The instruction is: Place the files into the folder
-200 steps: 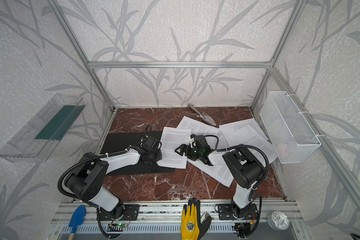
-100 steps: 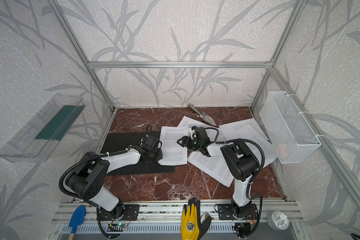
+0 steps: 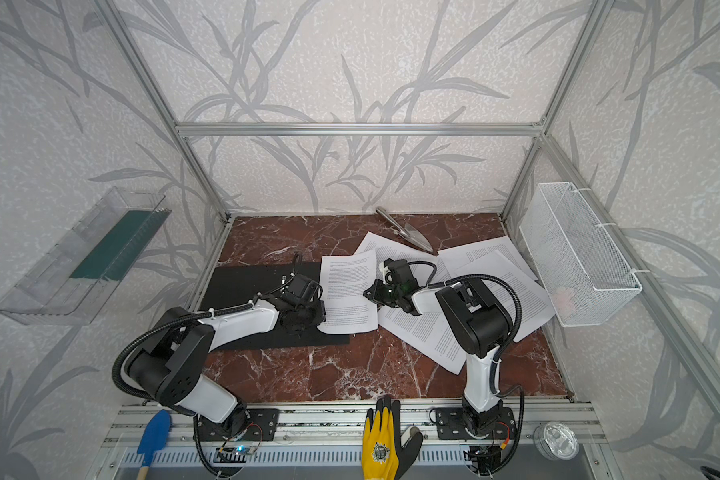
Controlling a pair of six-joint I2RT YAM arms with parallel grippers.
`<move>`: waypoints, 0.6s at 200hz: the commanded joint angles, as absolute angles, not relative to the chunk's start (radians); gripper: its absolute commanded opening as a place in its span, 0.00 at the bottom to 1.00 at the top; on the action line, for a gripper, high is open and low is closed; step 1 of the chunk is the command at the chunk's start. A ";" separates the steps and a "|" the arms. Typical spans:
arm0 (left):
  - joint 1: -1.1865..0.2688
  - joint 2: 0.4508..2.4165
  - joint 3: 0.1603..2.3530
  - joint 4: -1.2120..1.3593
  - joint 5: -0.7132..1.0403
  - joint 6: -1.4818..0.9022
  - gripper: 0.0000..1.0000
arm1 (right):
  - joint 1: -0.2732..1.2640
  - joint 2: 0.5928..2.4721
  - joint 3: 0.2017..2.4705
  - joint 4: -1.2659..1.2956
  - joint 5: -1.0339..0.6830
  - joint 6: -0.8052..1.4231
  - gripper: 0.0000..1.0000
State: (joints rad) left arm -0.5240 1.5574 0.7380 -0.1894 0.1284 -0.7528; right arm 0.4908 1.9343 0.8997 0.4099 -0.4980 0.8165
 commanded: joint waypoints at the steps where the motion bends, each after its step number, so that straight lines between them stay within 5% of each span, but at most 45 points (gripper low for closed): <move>1: -0.540 1.453 0.715 -0.258 0.159 -0.796 0.07 | 0.492 1.876 0.866 0.404 -0.473 0.804 0.00; 23: -0.560 1.286 0.718 -0.332 0.106 -0.811 0.43 | 0.495 1.830 0.840 0.410 -0.461 0.811 0.00; 27: -0.563 1.250 0.719 -0.351 0.093 -0.811 0.54 | 0.497 1.824 0.837 0.410 -0.460 0.813 0.00; 31: -0.567 1.212 0.720 -0.364 0.082 -0.810 0.72 | 0.498 1.819 0.835 0.410 -0.460 0.813 0.00; 33: -0.567 1.191 0.721 -0.372 0.076 -0.811 0.91 | 0.499 1.817 0.835 0.409 -0.461 0.813 0.00; 36: -0.571 1.164 0.721 -0.381 0.069 -0.811 0.98 | 0.502 1.813 0.835 0.405 -0.461 0.814 0.00; 120: -0.579 0.669 0.871 -0.730 0.030 -0.578 0.99 | 0.653 1.782 0.966 0.335 -0.416 0.833 0.00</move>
State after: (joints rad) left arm -0.5751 0.7216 0.7971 -0.5365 0.0502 -0.6945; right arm 0.6086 1.8244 0.8948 0.3534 -0.4431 0.8219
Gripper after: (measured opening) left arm 0.990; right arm 0.047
